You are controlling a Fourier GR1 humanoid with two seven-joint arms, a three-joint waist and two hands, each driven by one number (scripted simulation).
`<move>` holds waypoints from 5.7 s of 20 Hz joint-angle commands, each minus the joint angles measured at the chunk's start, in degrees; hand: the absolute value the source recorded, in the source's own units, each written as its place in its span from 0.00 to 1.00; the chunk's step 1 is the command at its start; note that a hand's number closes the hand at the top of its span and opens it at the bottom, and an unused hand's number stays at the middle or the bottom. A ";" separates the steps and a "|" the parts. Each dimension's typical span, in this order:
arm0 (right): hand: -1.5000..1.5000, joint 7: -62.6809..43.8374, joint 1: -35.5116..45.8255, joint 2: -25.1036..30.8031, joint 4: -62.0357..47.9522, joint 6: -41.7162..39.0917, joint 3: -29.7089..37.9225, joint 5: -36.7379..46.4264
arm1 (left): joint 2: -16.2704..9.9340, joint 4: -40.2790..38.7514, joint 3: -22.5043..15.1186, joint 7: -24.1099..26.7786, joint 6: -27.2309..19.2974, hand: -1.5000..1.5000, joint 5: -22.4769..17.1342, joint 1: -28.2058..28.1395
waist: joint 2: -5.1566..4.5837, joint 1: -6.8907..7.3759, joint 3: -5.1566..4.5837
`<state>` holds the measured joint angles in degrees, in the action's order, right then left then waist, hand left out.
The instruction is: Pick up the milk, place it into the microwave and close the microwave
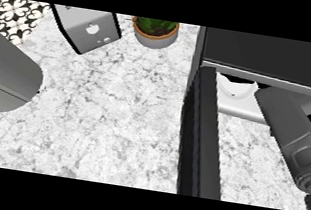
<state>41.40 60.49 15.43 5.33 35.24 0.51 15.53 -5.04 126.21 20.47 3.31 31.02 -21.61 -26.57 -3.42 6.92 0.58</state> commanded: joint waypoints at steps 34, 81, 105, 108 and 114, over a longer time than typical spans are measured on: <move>0.00 17.23 -27.70 -4.57 11.94 -43.73 9.09 -13.19 | 5.04 -0.93 -33.29 -8.49 -7.11 1.00 16.22 6.60 | 3.93 -8.25 -0.64; 0.00 -2.15 -71.54 17.44 85.08 -63.37 2.81 -39.42 | 5.02 -66.95 -77.51 18.60 -58.78 1.00 0.80 58.71 | 2.05 -15.98 -1.01; 1.00 -5.49 -62.16 31.74 92.57 -57.85 14.40 -35.59 | 5.04 -72.41 -69.44 19.81 -80.16 0.00 -19.49 73.28 | 0.29 -23.14 -0.98; 1.00 -5.58 -60.51 32.96 92.35 -57.62 14.71 -34.59 | 5.04 -72.40 -68.42 21.73 -81.53 0.00 -21.75 73.98 | -0.40 -22.73 -1.02; 1.00 -4.72 -58.72 33.38 91.72 -56.78 14.78 -32.90 | 5.04 -73.73 -66.97 22.85 -82.26 0.00 -25.18 75.69 | -1.39 -22.84 -0.81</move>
<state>36.30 0.25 48.11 97.23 -22.26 15.05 -18.77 0.02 55.29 -49.87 25.65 -49.87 -44.44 45.42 -4.02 -16.07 -0.26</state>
